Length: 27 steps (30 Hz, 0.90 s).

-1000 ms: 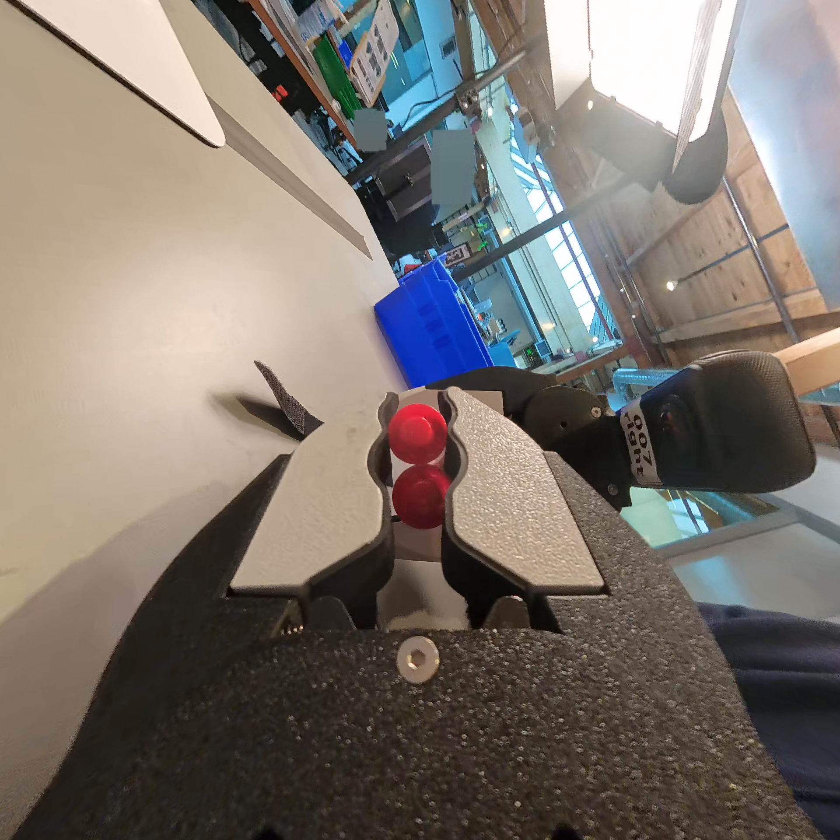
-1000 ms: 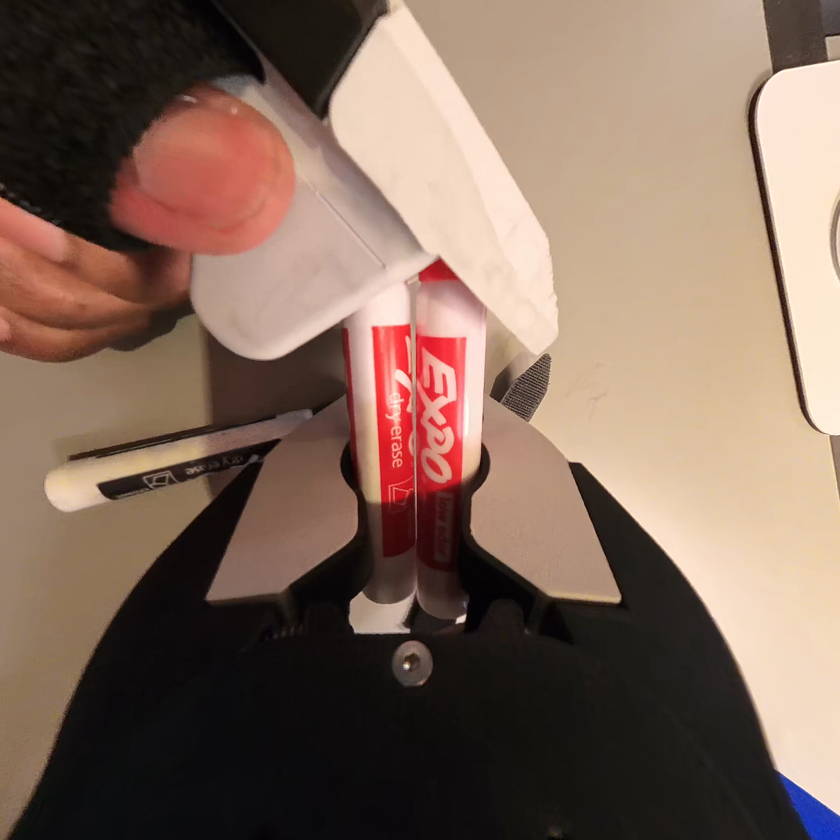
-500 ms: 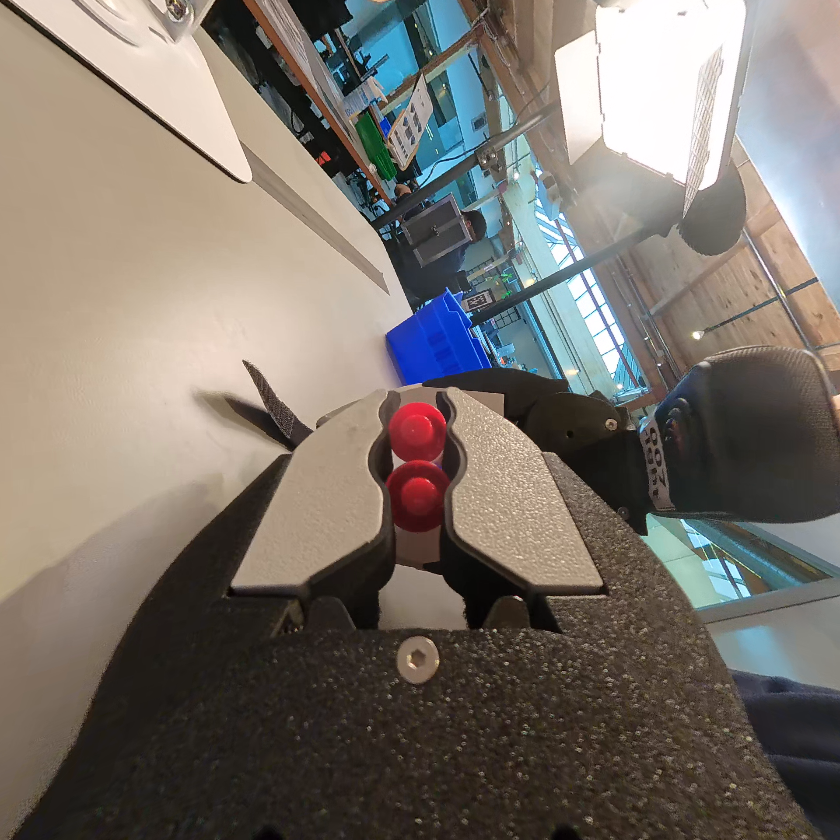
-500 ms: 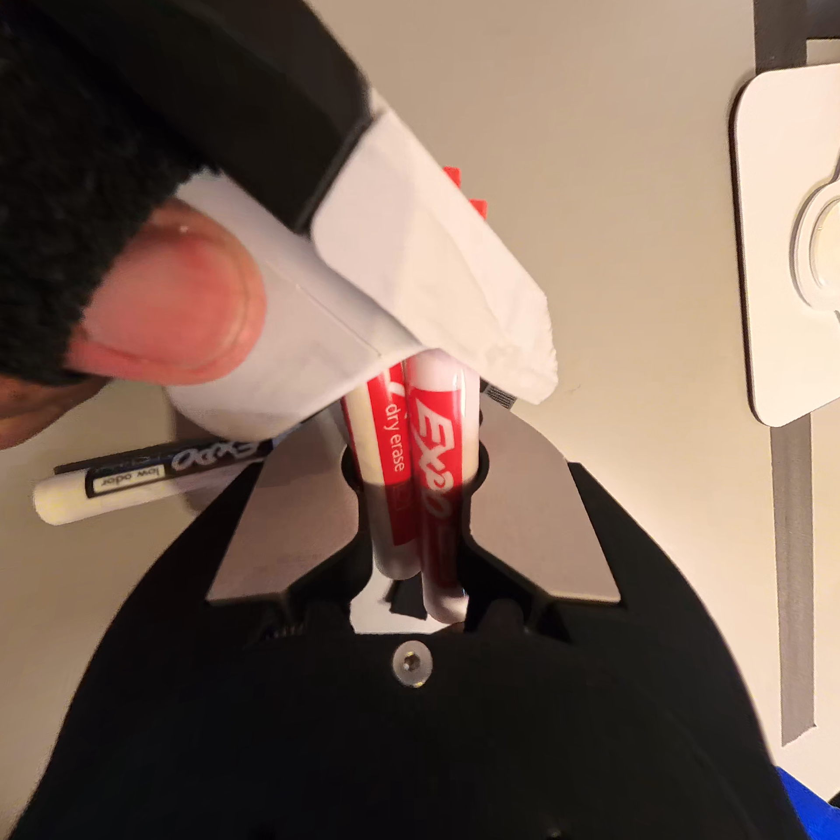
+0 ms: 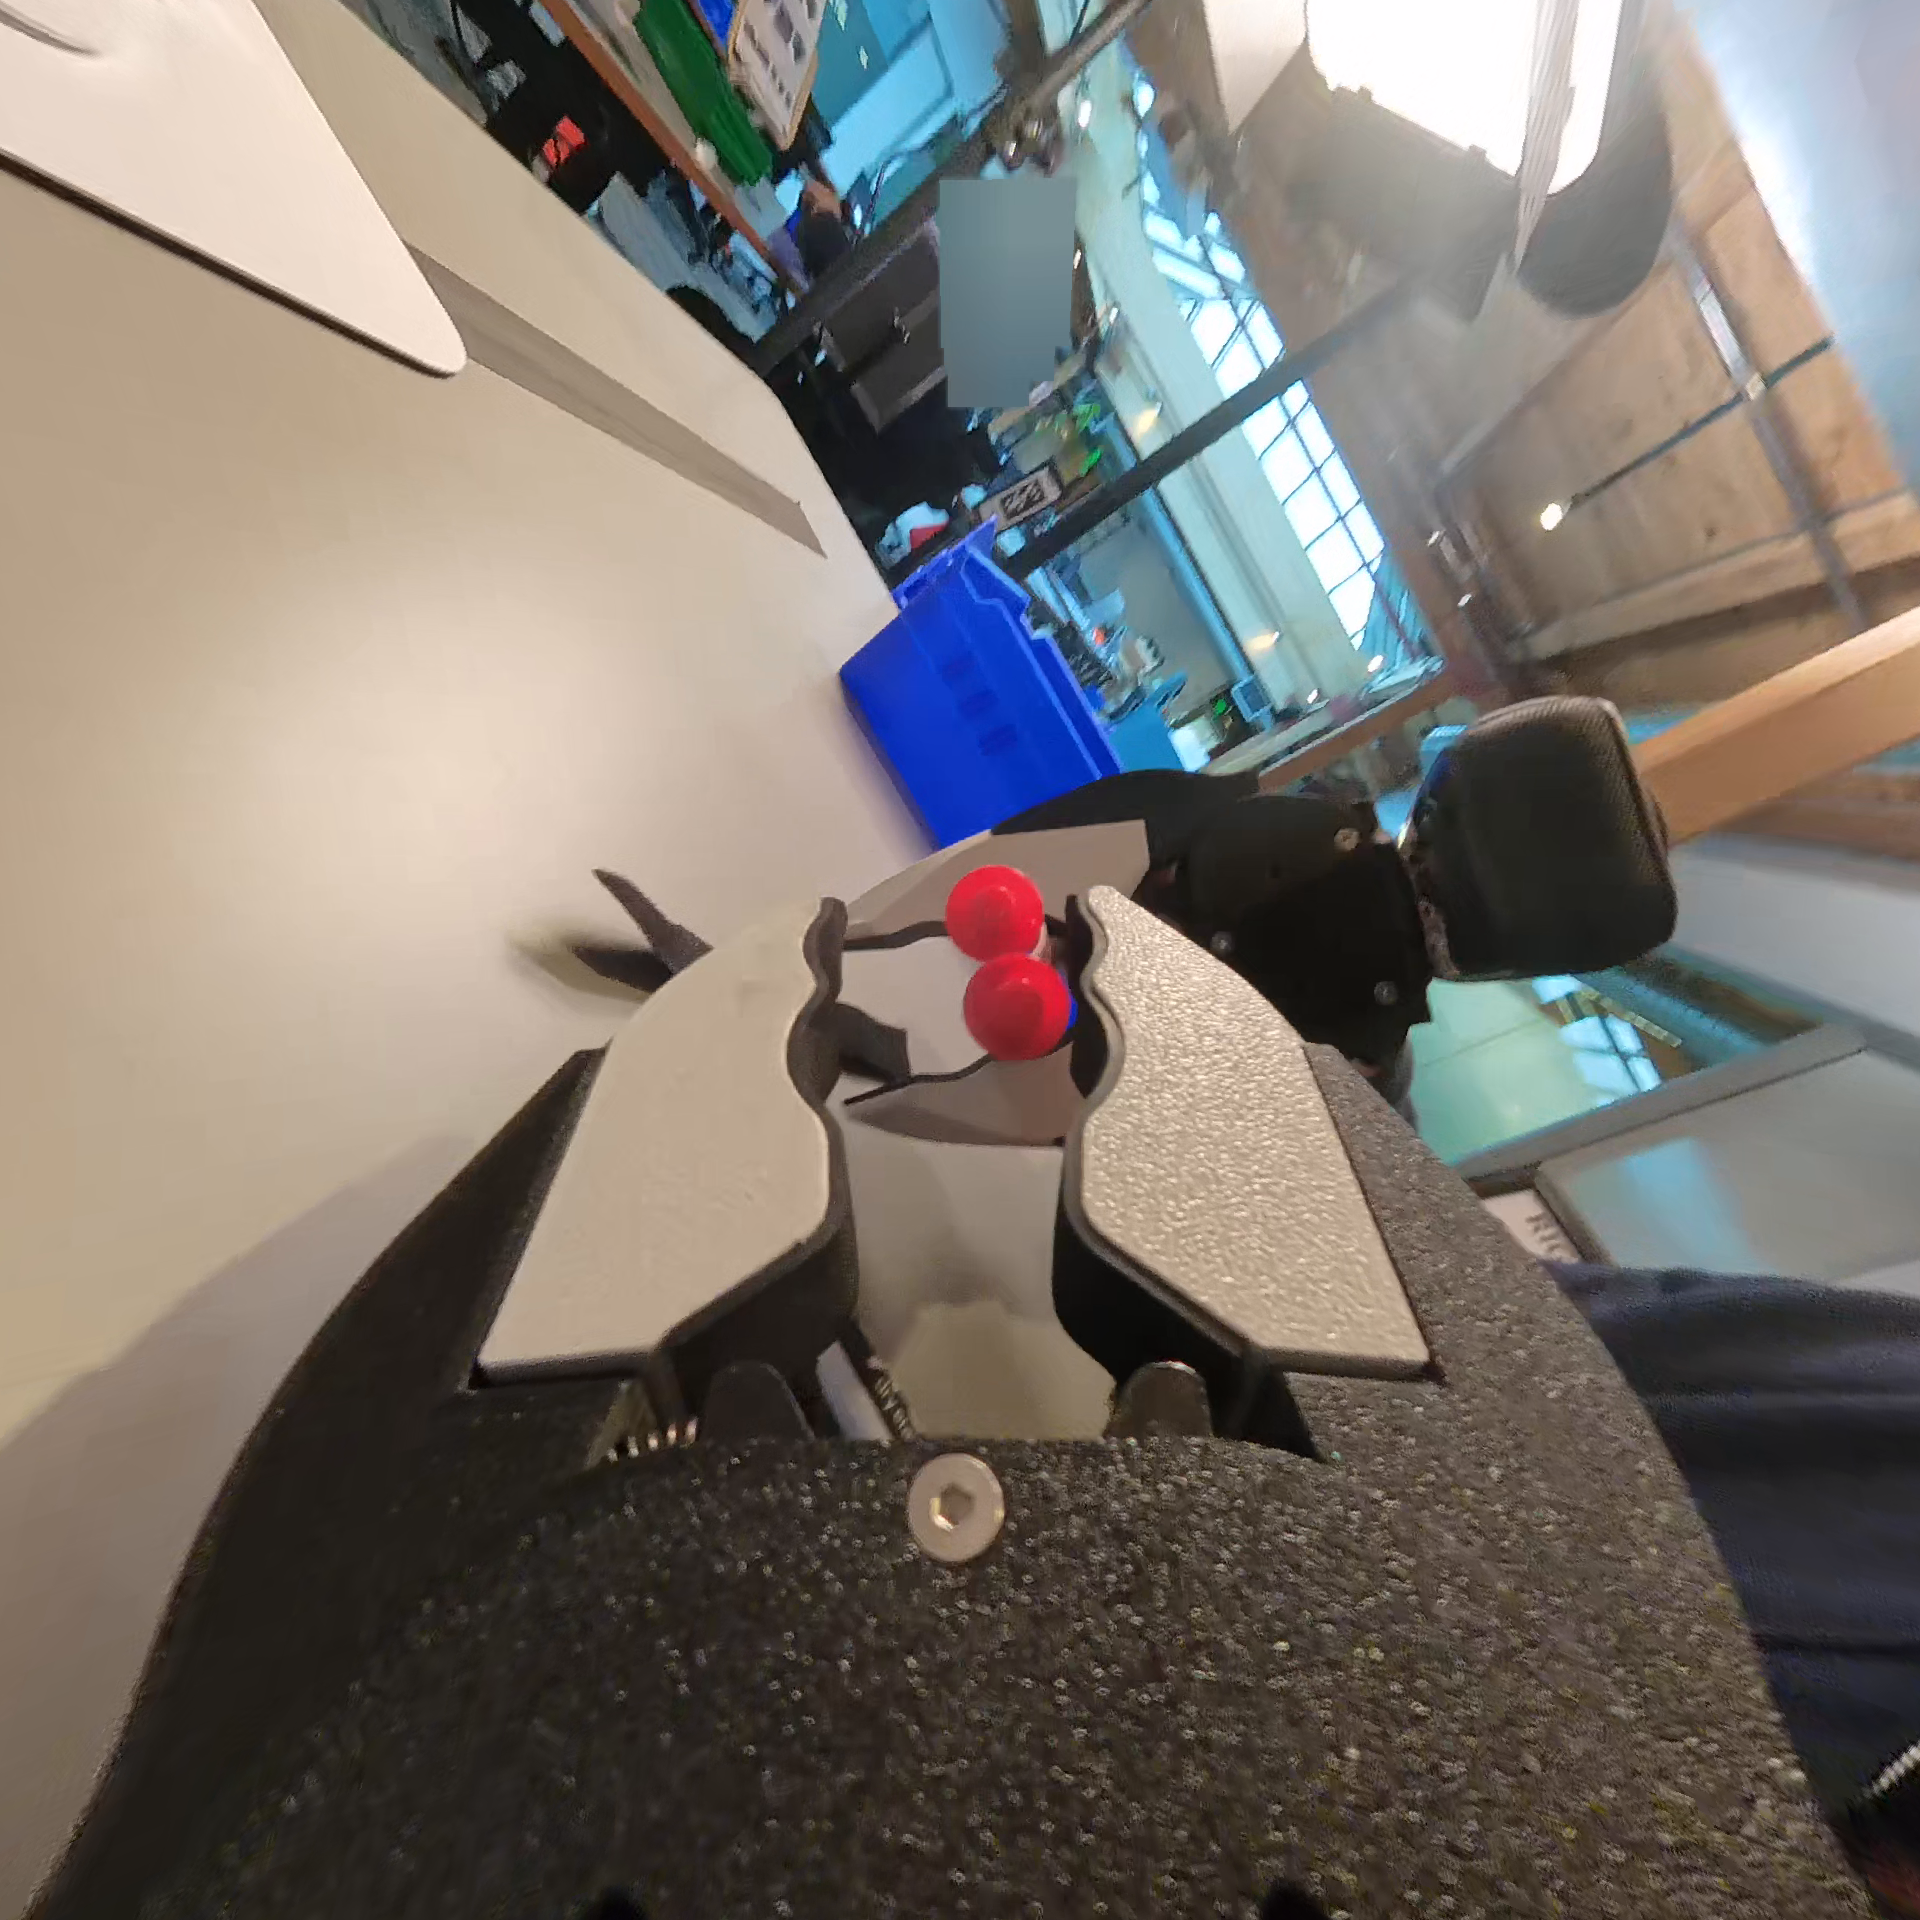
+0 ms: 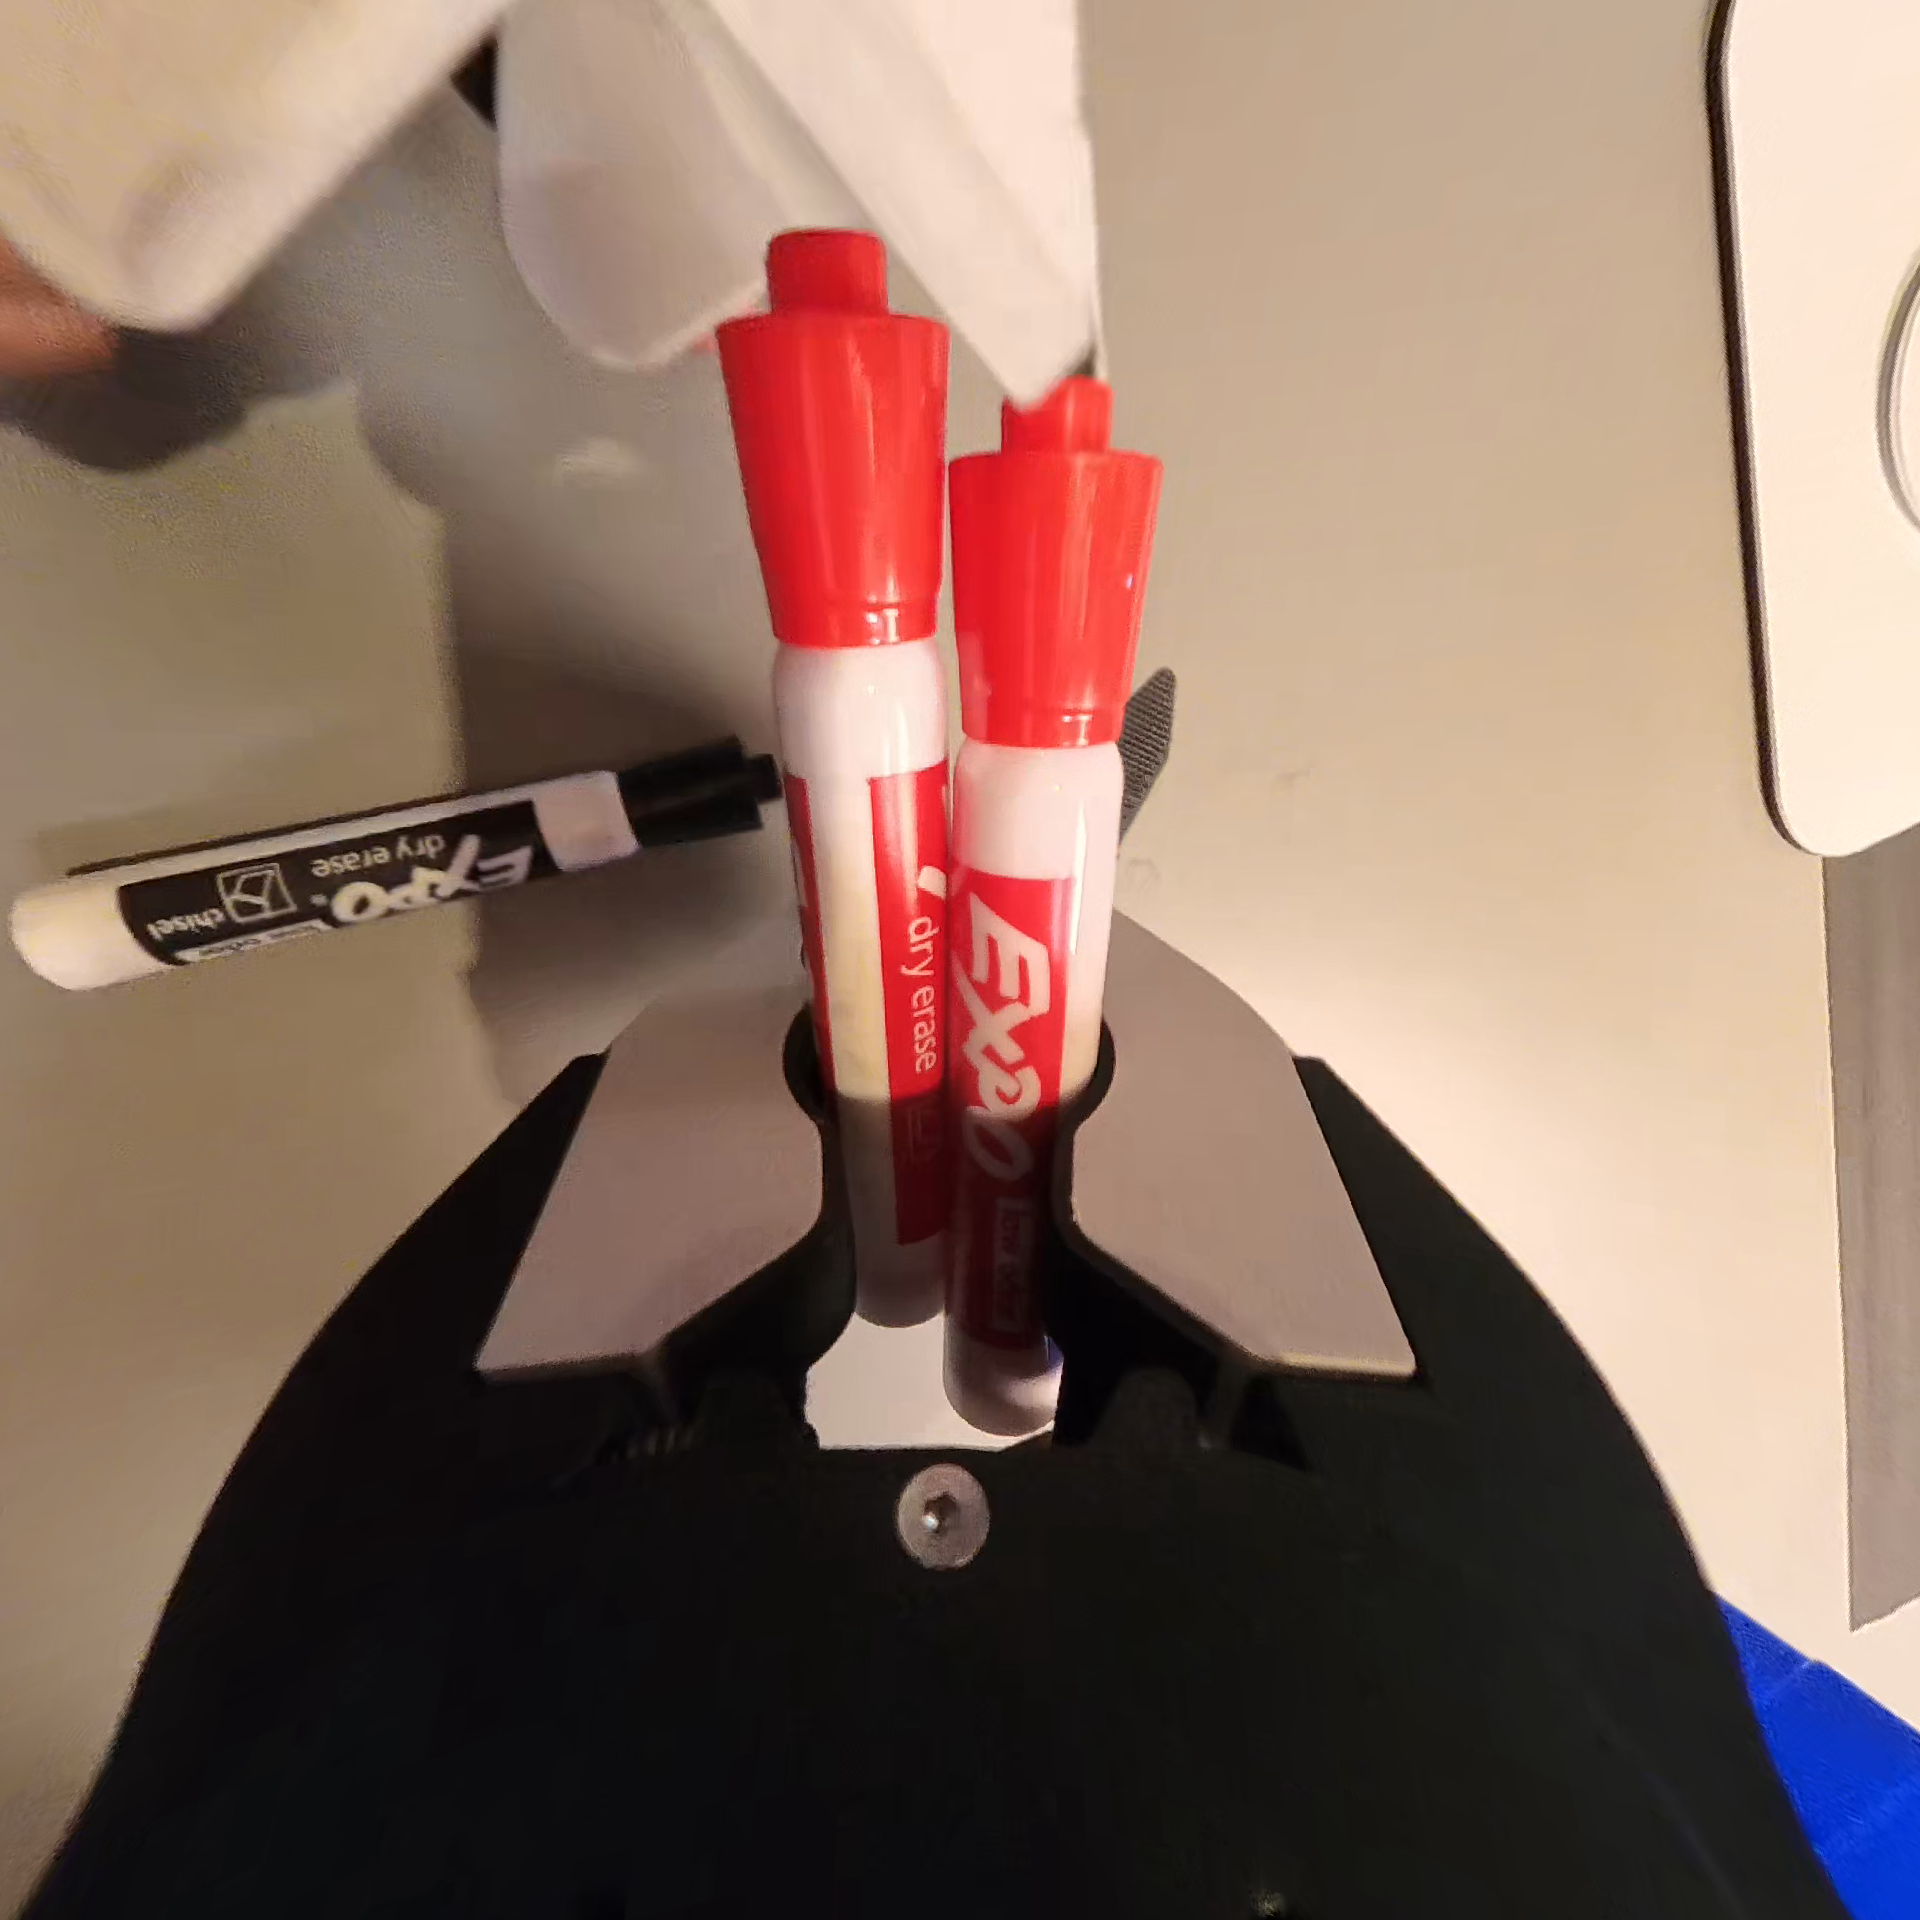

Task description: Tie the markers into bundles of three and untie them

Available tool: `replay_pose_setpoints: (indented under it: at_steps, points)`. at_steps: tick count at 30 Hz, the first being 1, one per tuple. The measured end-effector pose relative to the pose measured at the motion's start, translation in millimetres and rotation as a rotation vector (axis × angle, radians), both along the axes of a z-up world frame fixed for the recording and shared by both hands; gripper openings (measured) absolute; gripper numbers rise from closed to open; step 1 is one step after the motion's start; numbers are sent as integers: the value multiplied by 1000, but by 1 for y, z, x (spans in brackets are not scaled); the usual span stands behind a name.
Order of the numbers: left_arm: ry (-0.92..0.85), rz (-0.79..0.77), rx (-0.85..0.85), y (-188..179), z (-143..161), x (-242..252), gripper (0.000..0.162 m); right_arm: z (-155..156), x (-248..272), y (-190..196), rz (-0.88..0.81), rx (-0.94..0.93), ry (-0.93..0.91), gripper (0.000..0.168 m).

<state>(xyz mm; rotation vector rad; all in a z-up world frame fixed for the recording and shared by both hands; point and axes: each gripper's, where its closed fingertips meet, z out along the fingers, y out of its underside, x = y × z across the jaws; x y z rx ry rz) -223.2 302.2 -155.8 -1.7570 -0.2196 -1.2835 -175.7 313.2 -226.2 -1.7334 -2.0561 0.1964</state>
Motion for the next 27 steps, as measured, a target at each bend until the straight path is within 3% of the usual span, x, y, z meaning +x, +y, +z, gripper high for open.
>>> replay_pose_setpoints:
  at_steps: [4, 10, 13, 27]
  points:
    - [47, -50, 13, -4, 0, -1, 31, -2, 7, 3, -5, -14, -23, 42]
    - [77, -136, -17, -9, -12, 18, 30, -6, 11, 5, -7, -24, -38, 42]
    - [62, -152, -15, -10, -13, 24, 20, -6, 12, 5, -3, -24, -45, 41]
    - [-55, -145, -66, -11, -22, 29, 19, -11, 17, 4, 28, -8, -80, 40]
